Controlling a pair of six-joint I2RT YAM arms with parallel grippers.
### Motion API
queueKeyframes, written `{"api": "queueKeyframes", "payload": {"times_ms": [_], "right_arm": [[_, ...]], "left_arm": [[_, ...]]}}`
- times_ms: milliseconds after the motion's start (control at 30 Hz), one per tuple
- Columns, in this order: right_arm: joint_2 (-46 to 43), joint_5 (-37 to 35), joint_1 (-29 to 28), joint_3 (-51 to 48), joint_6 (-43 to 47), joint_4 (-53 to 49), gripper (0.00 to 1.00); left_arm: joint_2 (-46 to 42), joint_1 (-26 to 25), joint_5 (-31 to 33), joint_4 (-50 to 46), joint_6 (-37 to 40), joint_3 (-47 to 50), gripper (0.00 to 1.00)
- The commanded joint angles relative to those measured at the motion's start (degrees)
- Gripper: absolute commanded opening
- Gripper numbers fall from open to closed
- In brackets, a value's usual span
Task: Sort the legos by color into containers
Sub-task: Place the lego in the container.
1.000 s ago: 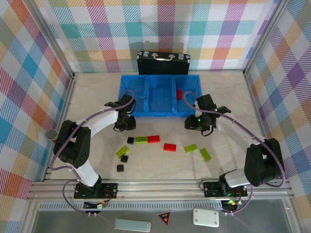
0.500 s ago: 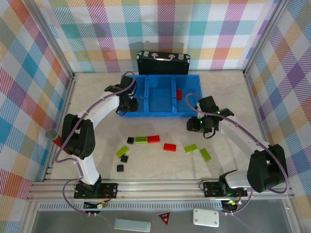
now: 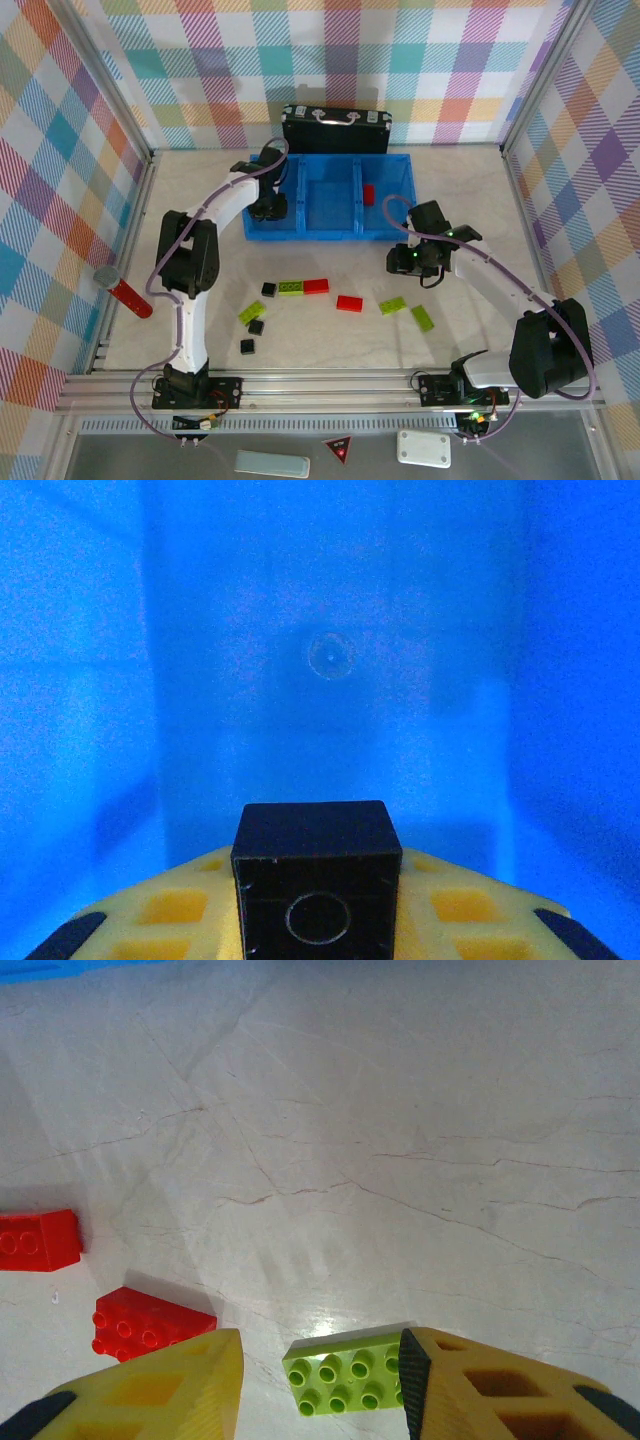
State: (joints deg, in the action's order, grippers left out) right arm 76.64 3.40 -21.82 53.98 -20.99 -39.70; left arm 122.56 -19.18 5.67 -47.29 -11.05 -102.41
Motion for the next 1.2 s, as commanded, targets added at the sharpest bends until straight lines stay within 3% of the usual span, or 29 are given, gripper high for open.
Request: {"api": "queueKeyframes", "payload": {"times_ms": [0,333,667,1167], "right_arm": [[-1.43,-0.71,-0.41,-0.41,-0.27,-1.35,0.47],[-1.24,-0.24,-0.41,-0.47,-0.55,-1.23,0.47],[-1.43,-0.49,-0.41,0.07,-0.72,-1.26,0.47],[-2.54,-0.52,-0.46,0.34,-0.45,-1.87,0.47]], "left_arm": [[1.95,0.72,0.18,-3.43,1.65,-2.0,0.32],[4.22,0.72,-4.15,-3.3,1.1,-1.21,0.34],[4.26,0.72,-5.13,-3.51,0.72,-1.38,0.43],[0.16,0.72,-5.62,-4.42,0.33,-1.64,0.45]]}}
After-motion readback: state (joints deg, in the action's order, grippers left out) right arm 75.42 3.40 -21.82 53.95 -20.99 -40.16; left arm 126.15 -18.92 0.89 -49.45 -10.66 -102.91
